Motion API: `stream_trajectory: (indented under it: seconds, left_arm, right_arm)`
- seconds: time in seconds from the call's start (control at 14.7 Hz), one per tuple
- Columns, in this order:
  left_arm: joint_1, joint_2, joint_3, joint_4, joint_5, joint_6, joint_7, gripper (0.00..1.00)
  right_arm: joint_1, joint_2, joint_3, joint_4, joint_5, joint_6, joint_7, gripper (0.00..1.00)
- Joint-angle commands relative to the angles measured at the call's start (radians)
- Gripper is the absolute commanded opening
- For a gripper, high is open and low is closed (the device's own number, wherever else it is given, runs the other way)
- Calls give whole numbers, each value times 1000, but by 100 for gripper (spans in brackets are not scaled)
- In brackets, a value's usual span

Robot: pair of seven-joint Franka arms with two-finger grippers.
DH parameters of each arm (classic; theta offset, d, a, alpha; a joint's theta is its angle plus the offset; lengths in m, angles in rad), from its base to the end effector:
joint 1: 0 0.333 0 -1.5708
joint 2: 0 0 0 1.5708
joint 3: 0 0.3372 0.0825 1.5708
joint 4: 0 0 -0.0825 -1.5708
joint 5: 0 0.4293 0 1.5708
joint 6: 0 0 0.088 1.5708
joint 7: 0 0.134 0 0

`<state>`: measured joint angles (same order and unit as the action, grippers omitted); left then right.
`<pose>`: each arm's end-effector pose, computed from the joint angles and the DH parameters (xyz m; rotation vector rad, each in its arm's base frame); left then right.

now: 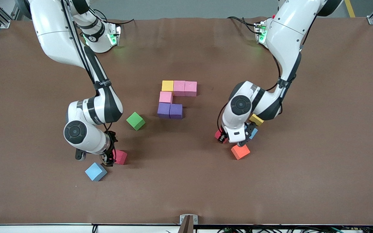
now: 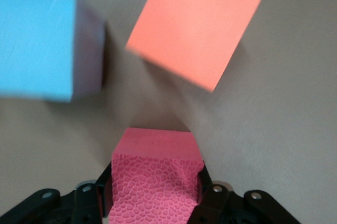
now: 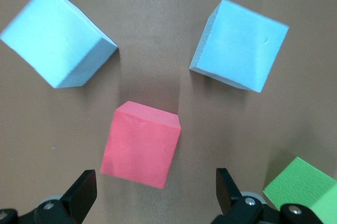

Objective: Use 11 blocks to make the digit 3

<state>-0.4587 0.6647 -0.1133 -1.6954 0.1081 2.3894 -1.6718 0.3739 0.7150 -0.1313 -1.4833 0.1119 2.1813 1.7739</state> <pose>0.6157 -0.3855 0.1721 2.6954 1.5563 0.0318 0.7380 0.2043 0.2162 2.2243 -2.2105 -0.0153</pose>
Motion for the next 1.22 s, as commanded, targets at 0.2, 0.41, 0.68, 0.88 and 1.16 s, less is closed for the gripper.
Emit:
stream_trajectory:
  seconds: [0.2, 0.41, 0.68, 0.88, 1.16]
  left_arm:
    - [-129, -28, 4, -27, 16, -32, -573, 30]
    - [-179, -30, 4, -39, 19, -32, -736, 30]
    - [-219, -27, 3, -30, 5, -30, -816, 30]
    - [-235, -24, 3, -26, 5, -24, -844, 30]
    - [-265, -17, 3, -24, 7, -22, -844, 30]
  right_arm:
    - [-20, 52, 7, 14, 31, 50, -16, 100]
    - [-21, 61, 7, 14, 31, 54, -16, 99]
    - [-29, 57, 7, 24, 31, 43, -10, 99]
    - [-23, 57, 6, 26, 26, 49, -11, 100]
    - [-21, 55, 6, 26, 20, 52, -2, 100]
